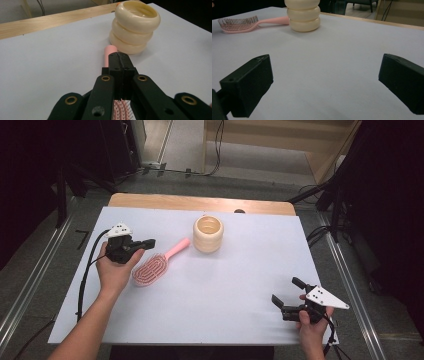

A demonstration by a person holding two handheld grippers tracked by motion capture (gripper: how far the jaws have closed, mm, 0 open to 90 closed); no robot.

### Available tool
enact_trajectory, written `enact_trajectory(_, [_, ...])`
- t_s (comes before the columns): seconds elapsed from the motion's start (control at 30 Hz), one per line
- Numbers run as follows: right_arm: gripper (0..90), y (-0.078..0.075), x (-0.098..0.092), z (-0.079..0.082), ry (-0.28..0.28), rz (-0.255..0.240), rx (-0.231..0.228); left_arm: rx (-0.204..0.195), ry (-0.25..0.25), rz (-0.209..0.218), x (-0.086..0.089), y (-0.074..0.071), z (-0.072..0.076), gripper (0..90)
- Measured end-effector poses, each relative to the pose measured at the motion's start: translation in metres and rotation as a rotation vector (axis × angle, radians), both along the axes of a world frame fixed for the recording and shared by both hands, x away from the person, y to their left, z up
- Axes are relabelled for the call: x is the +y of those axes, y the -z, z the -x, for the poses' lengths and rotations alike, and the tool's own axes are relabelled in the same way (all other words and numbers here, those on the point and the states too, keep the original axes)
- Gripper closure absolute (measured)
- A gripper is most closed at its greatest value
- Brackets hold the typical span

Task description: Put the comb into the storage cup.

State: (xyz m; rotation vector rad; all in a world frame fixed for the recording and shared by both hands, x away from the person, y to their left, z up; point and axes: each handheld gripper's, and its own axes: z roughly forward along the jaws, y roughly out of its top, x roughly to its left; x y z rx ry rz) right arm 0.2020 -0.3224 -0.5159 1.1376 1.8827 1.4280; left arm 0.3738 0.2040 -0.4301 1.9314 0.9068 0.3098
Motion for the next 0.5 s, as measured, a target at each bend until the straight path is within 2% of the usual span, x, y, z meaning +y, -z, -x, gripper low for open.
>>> enact_trajectory(0.13, [0.0,0.0,0.0,0.0,-0.004,0.0,-0.003,0.045,0.012,0.002,-0.008,0.007,-0.015,90.0])
enact_trajectory(0.17, [0.0,0.0,0.0,0.0,-0.002,0.0,-0.002,0.045,0.012,0.002,-0.008,0.007,-0.015,90.0])
enact_trajectory(0.2, [0.0,0.0,0.0,0.0,-0.002,-0.001,-0.002,0.06,0.017,-0.014,-0.013,0.01,-0.02,90.0])
enact_trajectory(0.27, [0.0,0.0,0.0,0.0,-0.001,-0.001,-0.001,0.068,0.019,-0.017,-0.016,0.012,-0.023,90.0])
enact_trajectory(0.3, [0.0,0.0,0.0,0.0,-0.002,-0.002,-0.001,0.078,0.014,-0.036,-0.022,0.015,-0.027,90.0])
enact_trajectory(0.4, [0.0,0.0,0.0,-0.001,-0.005,-0.001,-0.004,0.092,0.009,-0.036,-0.026,0.019,-0.032,90.0])
enact_trajectory(0.43, [0.0,0.0,0.0,-0.001,-0.005,0.001,-0.004,0.11,0.005,-0.059,-0.032,0.023,-0.038,90.0])
enact_trajectory(0.5, [0.0,0.0,0.0,-0.001,-0.006,0.0,-0.003,0.132,0.007,-0.076,-0.037,0.026,-0.043,90.0])
